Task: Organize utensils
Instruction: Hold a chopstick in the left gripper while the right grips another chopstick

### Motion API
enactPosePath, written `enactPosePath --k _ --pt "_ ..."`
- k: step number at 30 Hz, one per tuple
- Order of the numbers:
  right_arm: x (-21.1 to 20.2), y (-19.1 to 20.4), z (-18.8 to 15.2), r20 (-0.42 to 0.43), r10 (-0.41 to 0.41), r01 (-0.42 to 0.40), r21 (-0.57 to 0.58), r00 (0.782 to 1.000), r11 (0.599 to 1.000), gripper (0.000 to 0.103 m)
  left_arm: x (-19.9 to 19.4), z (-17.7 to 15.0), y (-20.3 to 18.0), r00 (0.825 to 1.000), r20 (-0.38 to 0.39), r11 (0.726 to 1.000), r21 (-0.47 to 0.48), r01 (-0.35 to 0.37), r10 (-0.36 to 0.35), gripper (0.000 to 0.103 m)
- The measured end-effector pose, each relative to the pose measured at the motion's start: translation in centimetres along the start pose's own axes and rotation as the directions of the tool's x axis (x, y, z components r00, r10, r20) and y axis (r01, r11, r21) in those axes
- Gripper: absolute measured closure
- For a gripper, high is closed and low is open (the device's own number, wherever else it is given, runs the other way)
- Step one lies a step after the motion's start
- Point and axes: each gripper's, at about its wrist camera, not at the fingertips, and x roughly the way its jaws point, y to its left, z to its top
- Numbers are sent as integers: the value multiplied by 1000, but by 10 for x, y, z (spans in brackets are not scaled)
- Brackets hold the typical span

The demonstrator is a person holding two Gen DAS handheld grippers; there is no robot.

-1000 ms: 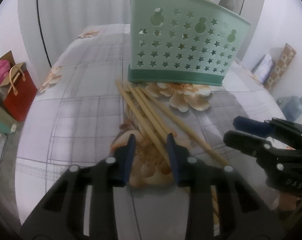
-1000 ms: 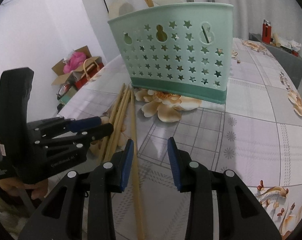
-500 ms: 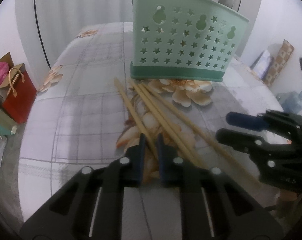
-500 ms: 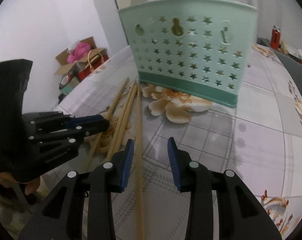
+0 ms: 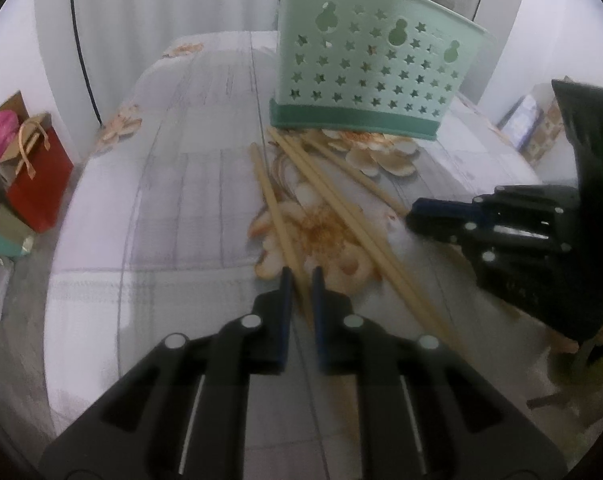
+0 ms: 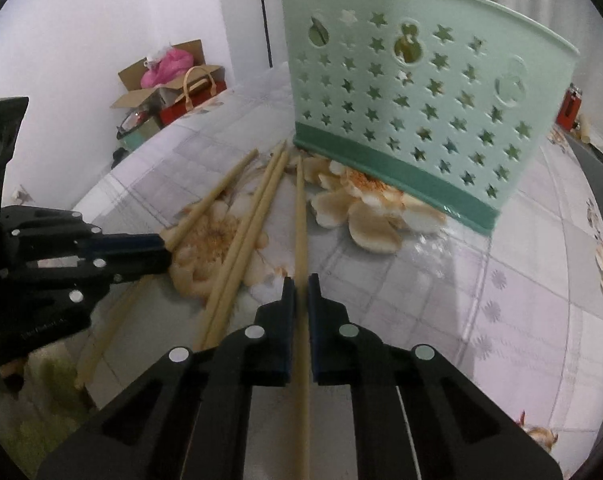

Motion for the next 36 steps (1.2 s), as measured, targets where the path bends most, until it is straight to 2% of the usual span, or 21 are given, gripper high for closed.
enactPosePath --k 4,6,7,12,14,18,20,23,36 --pt "-16 -7 -17 -27 -12 12 32 1000 999 96 -4 -4 2 999 -28 999 -32 29 -30 91" --pt "-22 -10 -24 -48 -12 15 54 999 998 96 -6 -4 0 999 -30 998 -43 42 -44 76" --pt "-24 -12 -27 -59 -4 8 63 998 998 96 -6 -3 -1 999 -28 998 -44 45 -46 75" --pt "-22 -11 -25 -81 -11 16 65 997 998 94 3 6 -6 1000 -22 1000 5 -20 21 75" --pt "-18 -10 -20 -76 -25 29 54 997 998 85 7 10 -5 999 -17 999 14 -49 49 75" --pt "-6 -5 -6 -46 -39 41 35 998 999 85 15 19 -3 992 4 990 48 -129 129 84" --pt "-4 -5 -2 -43 -49 50 33 998 998 86 16 21 -2 990 6 989 47 -138 137 86" --pt "-1 -7 3 -40 -44 47 56 998 997 96 16 22 -3 990 8 989 45 -143 143 88" --pt "-4 -9 -1 -31 -53 56 92 998 994 96 17 21 -3 989 13 988 48 -147 146 89"
